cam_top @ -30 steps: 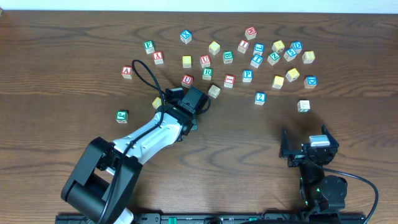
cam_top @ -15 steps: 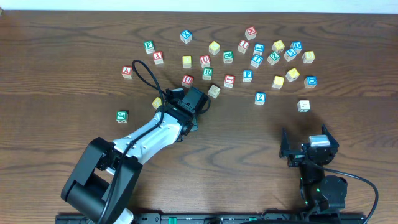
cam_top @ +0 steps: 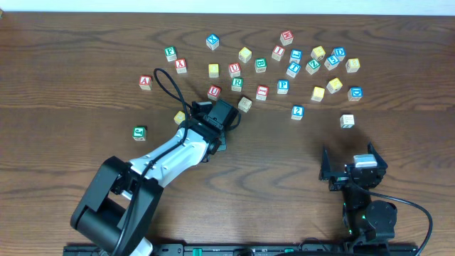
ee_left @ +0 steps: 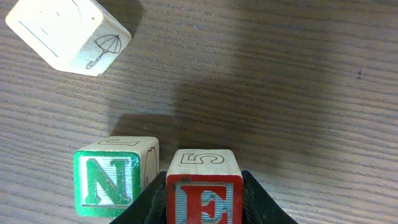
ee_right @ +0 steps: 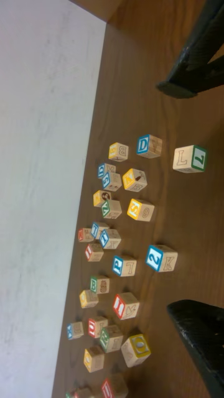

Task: Spell out NEURIPS
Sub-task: 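Lower the red E block beside the right side of the N block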

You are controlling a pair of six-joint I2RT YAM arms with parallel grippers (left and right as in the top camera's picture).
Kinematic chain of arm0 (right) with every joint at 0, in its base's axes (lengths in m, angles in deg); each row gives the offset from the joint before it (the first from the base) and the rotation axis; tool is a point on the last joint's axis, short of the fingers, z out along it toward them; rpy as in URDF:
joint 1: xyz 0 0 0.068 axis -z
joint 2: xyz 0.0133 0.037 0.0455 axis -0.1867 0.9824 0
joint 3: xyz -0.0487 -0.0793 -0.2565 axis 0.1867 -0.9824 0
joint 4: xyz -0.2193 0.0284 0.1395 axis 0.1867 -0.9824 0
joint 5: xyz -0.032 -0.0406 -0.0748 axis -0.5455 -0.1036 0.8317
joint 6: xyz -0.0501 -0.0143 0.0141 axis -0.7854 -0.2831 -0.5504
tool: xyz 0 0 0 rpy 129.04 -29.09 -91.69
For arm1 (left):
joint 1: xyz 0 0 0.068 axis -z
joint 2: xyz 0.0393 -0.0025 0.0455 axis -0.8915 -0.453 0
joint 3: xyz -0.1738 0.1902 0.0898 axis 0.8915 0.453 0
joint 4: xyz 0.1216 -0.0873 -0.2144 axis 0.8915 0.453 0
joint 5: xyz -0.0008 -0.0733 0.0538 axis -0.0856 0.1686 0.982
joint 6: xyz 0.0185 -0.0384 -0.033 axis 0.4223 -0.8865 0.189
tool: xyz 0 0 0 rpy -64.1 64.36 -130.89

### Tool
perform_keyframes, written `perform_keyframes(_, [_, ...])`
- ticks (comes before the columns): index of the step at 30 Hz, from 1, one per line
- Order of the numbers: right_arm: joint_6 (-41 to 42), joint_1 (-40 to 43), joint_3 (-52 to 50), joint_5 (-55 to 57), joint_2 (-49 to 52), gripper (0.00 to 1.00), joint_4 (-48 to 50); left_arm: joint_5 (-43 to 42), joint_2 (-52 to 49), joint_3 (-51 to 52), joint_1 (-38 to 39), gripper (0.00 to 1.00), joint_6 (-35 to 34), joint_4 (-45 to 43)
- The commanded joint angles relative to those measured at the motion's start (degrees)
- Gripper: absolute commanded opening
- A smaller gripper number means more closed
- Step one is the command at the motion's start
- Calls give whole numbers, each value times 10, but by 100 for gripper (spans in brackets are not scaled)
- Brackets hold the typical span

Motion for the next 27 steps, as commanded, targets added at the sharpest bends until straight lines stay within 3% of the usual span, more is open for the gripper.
perform_keyframes(1, [8,5,-1,0,-2,99,-3,0,-15,9,0,17,5,-2])
perform_keyframes(9, [9,5,-1,0,-2,99,-2,0,-15,9,0,17,5,-3])
perform_keyframes(12, [9,5,-1,0,-2,99,-3,-1,-15,9,0,31,5,-3])
perform_keyframes(17, [9,5,-1,0,-2,99,-3,-1,-15,9,0,38,5,-3])
perform_keyframes(27, [9,5,-1,0,-2,99,-3,-2,-14,9,0,38,5,-3])
